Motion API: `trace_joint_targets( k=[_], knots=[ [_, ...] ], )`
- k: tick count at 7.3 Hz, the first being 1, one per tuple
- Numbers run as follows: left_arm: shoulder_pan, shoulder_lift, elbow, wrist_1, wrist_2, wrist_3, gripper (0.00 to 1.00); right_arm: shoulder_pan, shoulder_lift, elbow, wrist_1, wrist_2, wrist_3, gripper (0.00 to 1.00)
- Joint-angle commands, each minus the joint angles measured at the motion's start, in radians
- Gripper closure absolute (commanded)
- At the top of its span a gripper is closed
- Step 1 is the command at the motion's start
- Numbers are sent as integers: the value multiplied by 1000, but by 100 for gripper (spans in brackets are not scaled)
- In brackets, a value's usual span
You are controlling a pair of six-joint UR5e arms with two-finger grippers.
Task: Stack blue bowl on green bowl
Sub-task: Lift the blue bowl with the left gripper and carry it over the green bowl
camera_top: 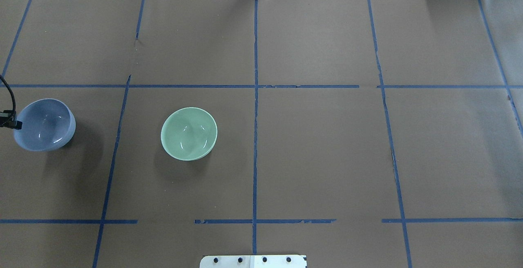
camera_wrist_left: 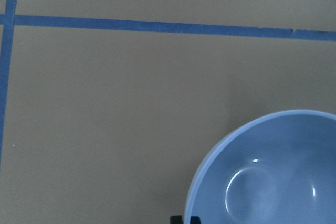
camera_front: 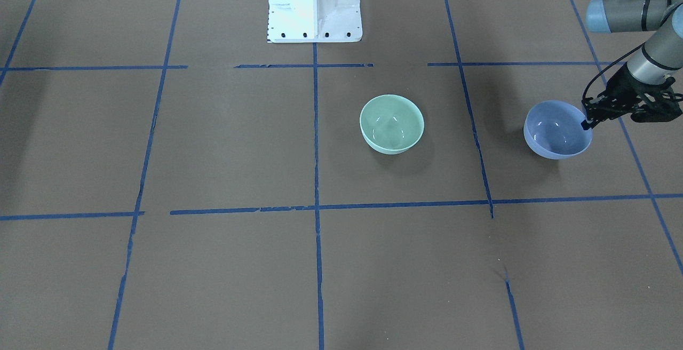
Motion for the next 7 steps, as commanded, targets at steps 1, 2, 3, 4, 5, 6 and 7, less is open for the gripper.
trace_joint_targets(
  k=[1,2,3,4,5,6,7],
  knots=[
    [0,-19,-244,270,0,-56,100,1,0,0,0,0,1,0],
    [0,-101,-301,384,1,-172,100,1,0,0,0,0,1,0],
    [40,-205,-318,452,0,-313,100,-1,0,0,0,0,-1,0],
    [142,-266,-326,454,1,-455,100,-1,0,0,0,0,1,0],
    [217,-342,-325,455,7,-583,100,-1,2,0,0,0,-1,0],
    [311,-405,-315,457,26,-689,100,1,0,0,0,0,-1,0],
    [374,-439,-305,460,97,-745,100,-1,0,0,0,0,1,0]
  ],
)
